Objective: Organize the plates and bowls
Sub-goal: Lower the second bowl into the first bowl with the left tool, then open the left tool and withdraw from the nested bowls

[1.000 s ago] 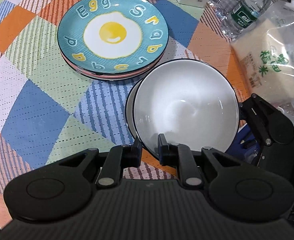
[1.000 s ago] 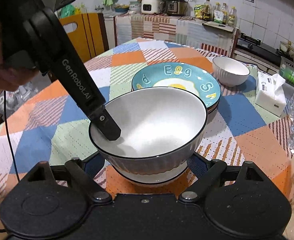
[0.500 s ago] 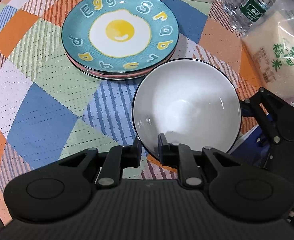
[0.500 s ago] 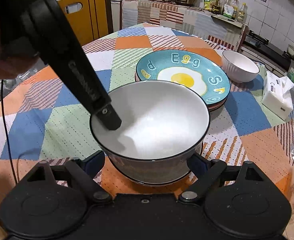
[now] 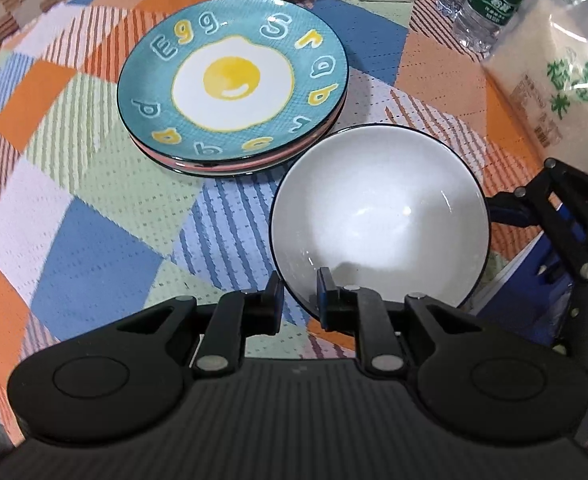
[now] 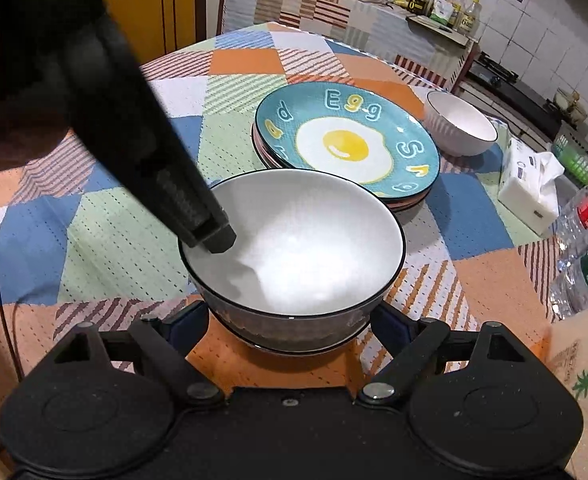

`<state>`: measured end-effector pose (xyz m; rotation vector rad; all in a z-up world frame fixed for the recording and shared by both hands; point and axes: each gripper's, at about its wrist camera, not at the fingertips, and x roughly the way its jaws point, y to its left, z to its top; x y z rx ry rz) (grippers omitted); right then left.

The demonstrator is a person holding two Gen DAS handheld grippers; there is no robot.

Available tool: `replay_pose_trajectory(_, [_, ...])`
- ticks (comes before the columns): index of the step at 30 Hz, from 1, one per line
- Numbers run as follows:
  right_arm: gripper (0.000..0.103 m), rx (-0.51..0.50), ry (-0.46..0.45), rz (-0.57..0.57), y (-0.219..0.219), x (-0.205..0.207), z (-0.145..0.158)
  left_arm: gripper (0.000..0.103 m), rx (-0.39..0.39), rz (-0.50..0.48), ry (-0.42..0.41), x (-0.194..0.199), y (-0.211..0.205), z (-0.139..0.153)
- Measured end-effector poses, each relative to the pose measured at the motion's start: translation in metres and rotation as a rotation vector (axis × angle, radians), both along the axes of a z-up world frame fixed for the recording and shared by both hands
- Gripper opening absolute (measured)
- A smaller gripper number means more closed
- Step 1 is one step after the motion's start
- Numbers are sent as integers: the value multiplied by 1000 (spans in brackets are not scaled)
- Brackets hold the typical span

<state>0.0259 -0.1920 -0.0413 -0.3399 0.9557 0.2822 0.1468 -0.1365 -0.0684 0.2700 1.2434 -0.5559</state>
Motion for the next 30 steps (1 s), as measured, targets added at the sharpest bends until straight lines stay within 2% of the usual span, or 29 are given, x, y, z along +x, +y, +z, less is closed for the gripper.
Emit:
replay_pose_trajectory(6, [90,30,24,-31,-6,0,-2,16,-18,14,19,3,2,-1])
replay_pose_trajectory(12, [90,-26,-10,39,-4,-8,6,16,-52,31,16,7,9,14])
replay_pose_trajectory(16, [90,33,-15,51,-17,-10,23,16,-79,20,1,13,10,31])
replay_pose_trajectory(19, [91,66,-47,-7,-31,-3,42,16,-89,5,-22,19,9,45])
replay_pose_trajectory(23, [91,172,-90,-92,-54,9,74,17,-94,-16,-31,27,7,61])
replay_pose_trajectory(30, [92,305,-75,-191,-89,35,106,17,-76,-34,-45,43,9,77])
